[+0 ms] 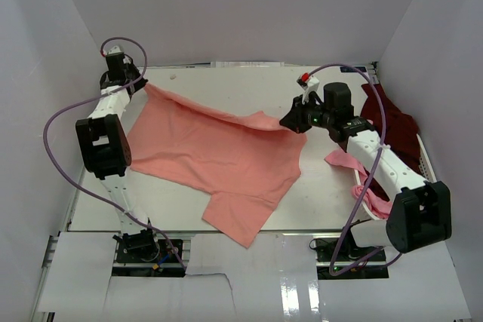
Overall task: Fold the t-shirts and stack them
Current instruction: Fold the flattened tshirt in 1/3 of the way
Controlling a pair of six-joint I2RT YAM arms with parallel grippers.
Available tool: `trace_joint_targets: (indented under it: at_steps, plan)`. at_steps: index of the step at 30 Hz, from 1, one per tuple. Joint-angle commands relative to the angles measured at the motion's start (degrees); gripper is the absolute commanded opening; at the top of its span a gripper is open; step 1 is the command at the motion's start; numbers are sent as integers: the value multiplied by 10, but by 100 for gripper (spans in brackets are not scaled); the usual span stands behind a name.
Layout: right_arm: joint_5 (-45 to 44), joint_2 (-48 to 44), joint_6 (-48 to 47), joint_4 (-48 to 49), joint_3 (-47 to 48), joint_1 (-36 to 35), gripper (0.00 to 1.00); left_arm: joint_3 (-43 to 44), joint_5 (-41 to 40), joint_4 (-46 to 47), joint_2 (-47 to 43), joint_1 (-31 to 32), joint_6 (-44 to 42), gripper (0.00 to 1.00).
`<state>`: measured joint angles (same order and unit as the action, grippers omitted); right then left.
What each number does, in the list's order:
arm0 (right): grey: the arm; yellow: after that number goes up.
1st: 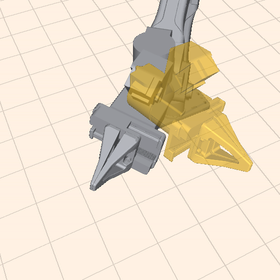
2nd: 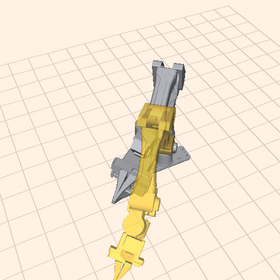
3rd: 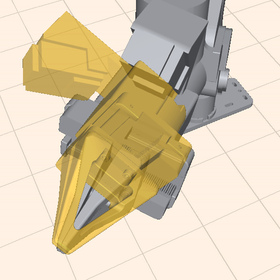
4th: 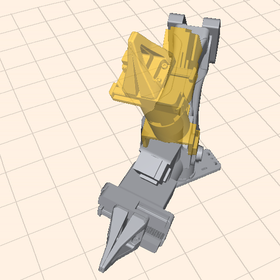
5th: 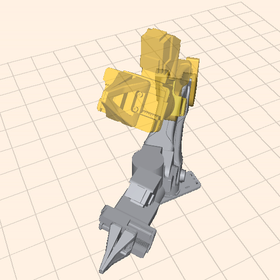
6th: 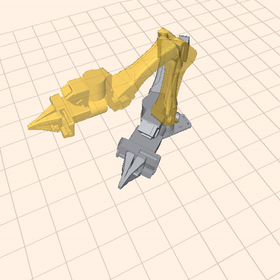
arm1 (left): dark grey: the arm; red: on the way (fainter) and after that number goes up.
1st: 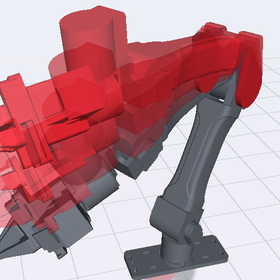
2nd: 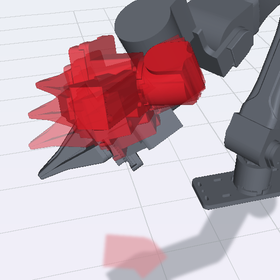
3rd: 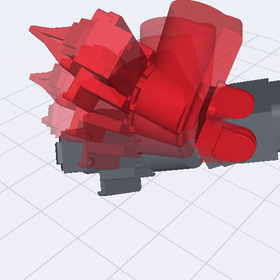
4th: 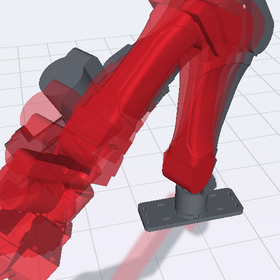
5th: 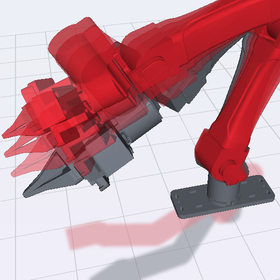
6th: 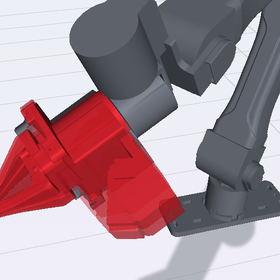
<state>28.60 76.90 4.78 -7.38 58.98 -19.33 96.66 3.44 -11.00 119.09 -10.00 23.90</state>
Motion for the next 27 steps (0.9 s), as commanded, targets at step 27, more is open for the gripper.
trace_joint_targets:
  at_steps: [27]
  plan:
    - [1, -11, 61, -71, -136, -95, 8, -80, -88, -89, -51, -2, 28, 0]
